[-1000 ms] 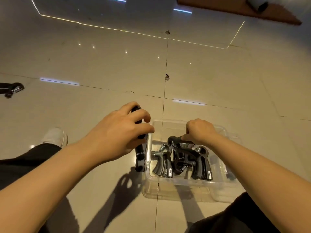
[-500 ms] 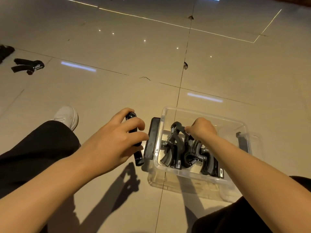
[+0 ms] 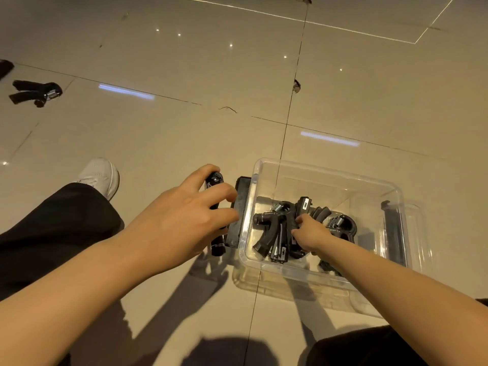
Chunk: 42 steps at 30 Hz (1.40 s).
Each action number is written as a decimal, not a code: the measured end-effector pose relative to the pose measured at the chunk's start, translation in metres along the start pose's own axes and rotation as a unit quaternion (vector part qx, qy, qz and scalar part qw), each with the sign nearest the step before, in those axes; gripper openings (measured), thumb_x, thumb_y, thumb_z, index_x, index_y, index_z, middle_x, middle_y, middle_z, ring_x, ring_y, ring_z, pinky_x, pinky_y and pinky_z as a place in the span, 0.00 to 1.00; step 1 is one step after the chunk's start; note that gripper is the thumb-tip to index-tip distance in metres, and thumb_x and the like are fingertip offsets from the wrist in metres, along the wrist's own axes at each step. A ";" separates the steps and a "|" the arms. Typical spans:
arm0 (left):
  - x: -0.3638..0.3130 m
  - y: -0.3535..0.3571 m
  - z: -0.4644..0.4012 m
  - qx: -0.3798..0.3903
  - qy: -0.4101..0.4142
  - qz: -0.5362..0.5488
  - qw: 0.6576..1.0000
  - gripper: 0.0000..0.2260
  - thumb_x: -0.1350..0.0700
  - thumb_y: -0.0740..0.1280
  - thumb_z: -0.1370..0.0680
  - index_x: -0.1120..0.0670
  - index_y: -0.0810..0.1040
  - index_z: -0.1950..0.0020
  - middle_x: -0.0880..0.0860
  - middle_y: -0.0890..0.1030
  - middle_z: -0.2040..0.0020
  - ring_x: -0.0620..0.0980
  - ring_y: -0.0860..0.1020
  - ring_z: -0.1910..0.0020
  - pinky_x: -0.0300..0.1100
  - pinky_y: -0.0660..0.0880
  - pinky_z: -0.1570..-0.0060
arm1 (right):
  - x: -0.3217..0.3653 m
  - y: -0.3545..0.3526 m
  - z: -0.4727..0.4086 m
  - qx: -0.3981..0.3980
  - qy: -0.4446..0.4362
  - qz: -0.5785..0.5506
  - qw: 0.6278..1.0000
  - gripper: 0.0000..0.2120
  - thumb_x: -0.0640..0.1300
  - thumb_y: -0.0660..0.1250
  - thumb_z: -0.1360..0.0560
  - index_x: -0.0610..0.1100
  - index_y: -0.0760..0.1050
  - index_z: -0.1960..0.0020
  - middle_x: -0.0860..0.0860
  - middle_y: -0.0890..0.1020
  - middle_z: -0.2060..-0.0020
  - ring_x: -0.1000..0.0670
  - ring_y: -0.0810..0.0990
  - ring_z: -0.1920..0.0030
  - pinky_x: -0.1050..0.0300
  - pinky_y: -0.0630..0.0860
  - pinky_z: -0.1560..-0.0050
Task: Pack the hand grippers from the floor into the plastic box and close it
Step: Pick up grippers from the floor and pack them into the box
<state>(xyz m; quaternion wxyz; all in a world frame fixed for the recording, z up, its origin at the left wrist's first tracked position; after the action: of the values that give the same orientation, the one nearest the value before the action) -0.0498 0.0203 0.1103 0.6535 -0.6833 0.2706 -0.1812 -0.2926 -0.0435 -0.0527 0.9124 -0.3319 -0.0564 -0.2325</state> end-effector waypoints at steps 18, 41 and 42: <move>0.007 0.003 0.003 -0.004 -0.005 0.006 1.000 0.08 0.53 0.67 0.28 0.52 0.80 0.51 0.54 0.77 0.46 0.66 0.70 0.38 0.51 0.78 0.72 | -0.012 0.015 -0.019 0.001 -0.202 0.479 0.854 0.40 0.57 0.67 0.26 0.54 0.46 0.23 0.43 0.47 0.24 0.40 0.47 0.24 0.33 0.48 0.29; -0.030 -0.016 -0.017 -0.284 0.055 0.073 0.954 0.06 0.60 0.68 0.24 0.57 0.75 0.49 0.58 0.81 0.52 0.66 0.75 0.46 0.59 0.64 0.33 | 0.044 -0.095 0.154 -0.114 -0.343 -0.117 0.925 0.27 0.54 0.65 0.25 0.63 0.59 0.29 0.57 0.66 0.34 0.54 0.74 0.42 0.59 0.72 0.46; -0.034 -0.015 -0.014 -0.298 0.051 0.082 0.950 0.06 0.60 0.69 0.25 0.57 0.74 0.49 0.59 0.80 0.52 0.66 0.76 0.46 0.60 0.65 0.34 | 0.043 -0.094 0.163 -0.109 -0.350 -0.106 0.924 0.29 0.55 0.67 0.26 0.64 0.58 0.29 0.58 0.65 0.34 0.54 0.73 0.42 0.61 0.72 0.47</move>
<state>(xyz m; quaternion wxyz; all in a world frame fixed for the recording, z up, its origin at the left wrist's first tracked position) -0.0830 0.0297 0.1302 0.4178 -0.8123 0.4003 -0.0730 -0.2900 -0.0201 0.1393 0.7630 -0.4814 -0.3813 -0.2014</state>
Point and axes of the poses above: each hand's wrist, its own z-axis away from the middle knuckle, its own y-axis out of the palm, x = y × z, the point moved 2 cm from there along -z, towards the middle knuckle
